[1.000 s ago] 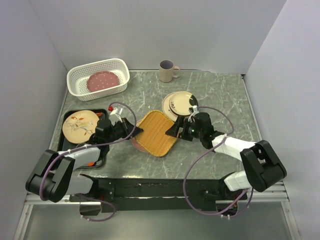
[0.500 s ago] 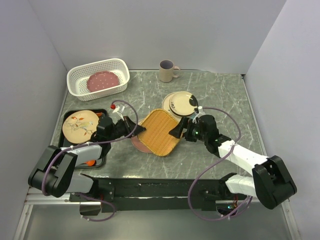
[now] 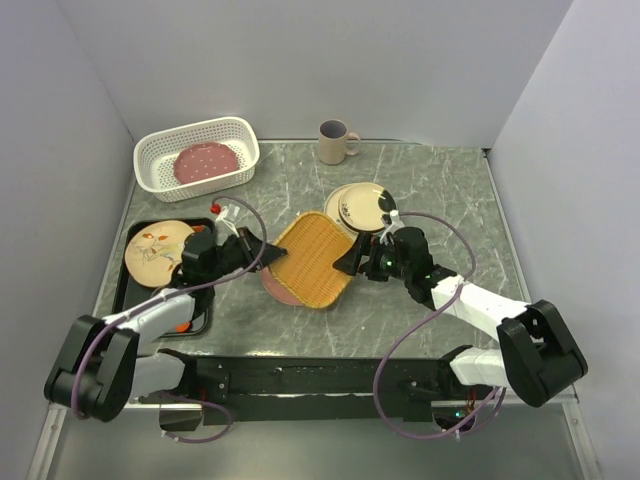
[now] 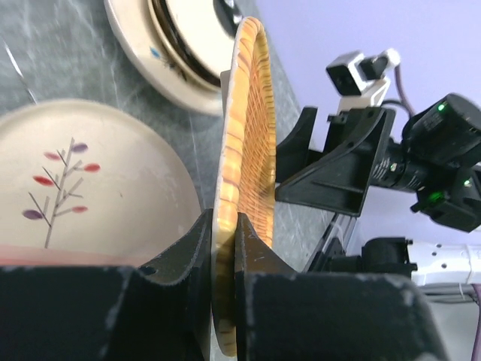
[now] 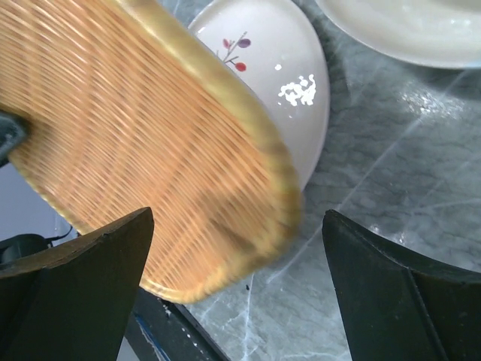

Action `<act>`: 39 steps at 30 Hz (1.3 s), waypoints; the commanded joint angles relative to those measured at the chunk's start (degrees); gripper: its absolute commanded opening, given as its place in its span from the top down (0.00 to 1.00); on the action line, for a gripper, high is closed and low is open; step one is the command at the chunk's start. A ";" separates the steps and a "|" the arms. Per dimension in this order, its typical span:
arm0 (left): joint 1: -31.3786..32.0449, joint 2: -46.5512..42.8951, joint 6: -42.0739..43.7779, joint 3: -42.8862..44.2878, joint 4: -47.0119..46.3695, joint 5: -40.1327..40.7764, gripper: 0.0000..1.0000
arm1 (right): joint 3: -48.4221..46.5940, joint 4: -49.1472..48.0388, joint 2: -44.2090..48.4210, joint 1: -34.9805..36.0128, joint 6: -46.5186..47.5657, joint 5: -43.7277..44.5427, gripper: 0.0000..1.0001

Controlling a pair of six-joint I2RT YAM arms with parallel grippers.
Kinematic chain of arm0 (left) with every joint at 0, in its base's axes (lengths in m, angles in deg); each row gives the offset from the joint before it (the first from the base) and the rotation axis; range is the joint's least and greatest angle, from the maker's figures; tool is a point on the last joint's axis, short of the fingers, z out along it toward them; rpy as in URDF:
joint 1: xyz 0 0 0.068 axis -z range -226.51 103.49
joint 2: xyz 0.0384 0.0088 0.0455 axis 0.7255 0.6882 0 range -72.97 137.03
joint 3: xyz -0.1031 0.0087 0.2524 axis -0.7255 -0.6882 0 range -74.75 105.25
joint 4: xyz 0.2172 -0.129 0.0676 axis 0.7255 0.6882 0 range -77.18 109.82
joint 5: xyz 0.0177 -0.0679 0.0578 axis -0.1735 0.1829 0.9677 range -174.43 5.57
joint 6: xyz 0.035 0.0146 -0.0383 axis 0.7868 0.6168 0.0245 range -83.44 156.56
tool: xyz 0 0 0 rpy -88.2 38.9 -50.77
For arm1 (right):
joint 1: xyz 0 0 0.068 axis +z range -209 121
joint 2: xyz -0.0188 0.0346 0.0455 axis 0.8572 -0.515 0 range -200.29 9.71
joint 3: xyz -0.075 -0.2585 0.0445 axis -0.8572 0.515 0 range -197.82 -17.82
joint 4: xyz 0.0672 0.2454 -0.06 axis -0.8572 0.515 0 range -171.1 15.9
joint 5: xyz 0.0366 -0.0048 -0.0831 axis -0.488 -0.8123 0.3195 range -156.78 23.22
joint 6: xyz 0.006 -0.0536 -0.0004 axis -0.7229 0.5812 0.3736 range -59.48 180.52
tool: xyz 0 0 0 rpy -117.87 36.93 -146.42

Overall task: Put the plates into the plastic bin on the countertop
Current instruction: Place the plate in the plastic bin.

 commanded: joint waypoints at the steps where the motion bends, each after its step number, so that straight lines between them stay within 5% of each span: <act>1: -1.99 -4.85 -0.99 2.35 -1.16 -1.18 0.99 | -2.54 -4.65 -0.59 0.53 0.64 -2.14 0.00; 24: -10.96 7.01 -3.71 10.69 -6.17 -6.19 0.99 | 5.02 4.22 16.81 0.44 2.04 4.09 0.00; 39: -25.72 4.64 -11.88 12.19 -8.81 -6.80 0.99 | -2.35 0.89 3.64 0.62 3.10 -0.03 0.00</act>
